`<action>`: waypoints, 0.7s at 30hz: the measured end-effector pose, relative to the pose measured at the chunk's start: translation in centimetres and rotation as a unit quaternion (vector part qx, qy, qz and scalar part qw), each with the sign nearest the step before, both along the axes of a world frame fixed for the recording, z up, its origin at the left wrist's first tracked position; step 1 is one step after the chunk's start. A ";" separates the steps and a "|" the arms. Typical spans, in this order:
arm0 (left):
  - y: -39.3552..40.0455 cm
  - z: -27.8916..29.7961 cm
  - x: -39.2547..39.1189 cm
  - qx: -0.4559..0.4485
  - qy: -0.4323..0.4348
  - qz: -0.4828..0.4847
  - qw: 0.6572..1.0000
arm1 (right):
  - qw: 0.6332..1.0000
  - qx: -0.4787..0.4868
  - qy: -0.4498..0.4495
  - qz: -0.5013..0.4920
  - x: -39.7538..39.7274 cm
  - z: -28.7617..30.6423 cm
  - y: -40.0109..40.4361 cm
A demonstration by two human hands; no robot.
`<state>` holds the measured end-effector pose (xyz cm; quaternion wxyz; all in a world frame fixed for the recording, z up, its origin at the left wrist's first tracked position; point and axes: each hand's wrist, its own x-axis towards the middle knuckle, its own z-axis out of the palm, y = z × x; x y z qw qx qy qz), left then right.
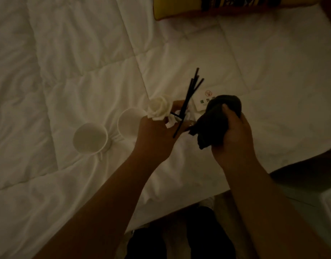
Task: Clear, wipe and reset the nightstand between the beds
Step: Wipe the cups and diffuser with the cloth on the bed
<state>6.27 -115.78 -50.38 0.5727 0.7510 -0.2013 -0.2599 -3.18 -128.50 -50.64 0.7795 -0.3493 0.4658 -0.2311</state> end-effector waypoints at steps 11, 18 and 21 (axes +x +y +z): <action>-4.3 -7.1 0.1 0.144 0.011 0.113 0.983 | 0.998 0.055 0.014 -0.009 -4.6 -1.3 -8.3; -5.8 -5.5 -3.0 0.218 0.002 0.172 0.961 | 0.997 0.076 -0.007 0.012 -4.3 -1.6 -10.0; -5.5 -4.3 -7.5 0.256 0.018 0.190 0.948 | 0.996 0.082 -0.017 0.015 -4.0 -1.1 -10.8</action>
